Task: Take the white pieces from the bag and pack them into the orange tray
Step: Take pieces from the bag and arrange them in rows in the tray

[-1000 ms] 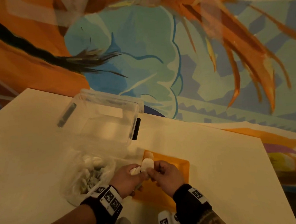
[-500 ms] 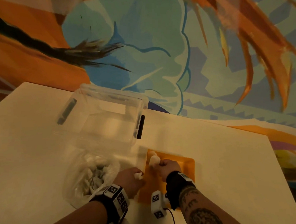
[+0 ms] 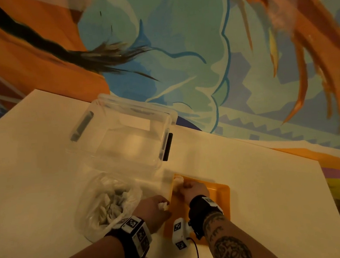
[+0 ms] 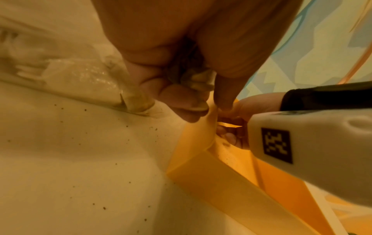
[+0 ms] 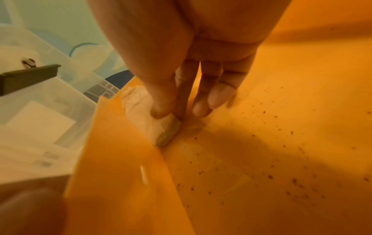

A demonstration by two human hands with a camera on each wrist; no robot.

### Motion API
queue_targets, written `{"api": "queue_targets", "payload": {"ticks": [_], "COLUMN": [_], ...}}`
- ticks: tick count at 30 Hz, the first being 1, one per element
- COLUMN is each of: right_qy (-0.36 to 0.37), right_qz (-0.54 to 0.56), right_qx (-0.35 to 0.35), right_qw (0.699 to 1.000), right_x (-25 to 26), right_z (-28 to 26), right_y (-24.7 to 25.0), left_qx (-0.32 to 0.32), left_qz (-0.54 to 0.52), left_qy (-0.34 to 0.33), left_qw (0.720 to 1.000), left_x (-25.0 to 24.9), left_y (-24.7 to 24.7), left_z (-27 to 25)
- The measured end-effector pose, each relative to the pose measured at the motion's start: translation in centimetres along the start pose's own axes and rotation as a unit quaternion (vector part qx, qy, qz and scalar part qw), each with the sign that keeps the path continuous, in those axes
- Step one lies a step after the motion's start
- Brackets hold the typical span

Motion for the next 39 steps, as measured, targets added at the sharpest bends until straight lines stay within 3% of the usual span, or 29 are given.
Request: {"api": "queue_targets", "payload": {"ticks": [7,11,16,21,31,36,39], "right_qy": [0.032,0.151,0.243,0.266,0.272,0.277,0.292], "right_qz": [0.020,0.042,0.034,0.057,0.169,0.197,0.180], "right_qx": [-0.002,0.022,0.087,0.066,-0.015,-0.023,-0.026], "right_qw": [0.999,0.987,0.966,0.960,0.947,0.940,0.939], "right_x": [0.2,1.4,1.6,0.8,-0.1,0.1,0.3], "right_z": [-2.7,-6.7,-10.7,-12.1,-13.5,-13.6,-13.7], "right_y": [1.6,2.3,2.5,3.5,5.5,5.8,5.4], "left_qx": [-0.030,0.018,0.028,0.051,0.071,0.063,0.040], "left_qz": [-0.107,-0.181,-0.144,-0.120,-0.194,-0.382,-0.374], "left_qy": [-0.029,-0.083,-0.158,-0.203,-0.160,-0.122,-0.115], "left_qw": [0.993,0.980,0.976,0.970,0.965,0.914,0.919], "left_x": [-1.4,-3.1,-5.2,-7.2,-6.2,-5.2,-5.2], "left_y": [0.8,1.0,0.5,-1.4,-3.1,-2.5,-1.8], "left_z": [-2.1,-3.4,-4.5,-5.9,-5.7,-6.0,-6.3]}}
Point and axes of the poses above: each hand's wrist, its own z-axis towards the middle knuckle, its own y-axis out of the back of the hand, x = y × z, the point moved 5 cm from there along z, towards the middle knuckle, and after that the axes turned 14 degrees about x, right-handed, at the moved point
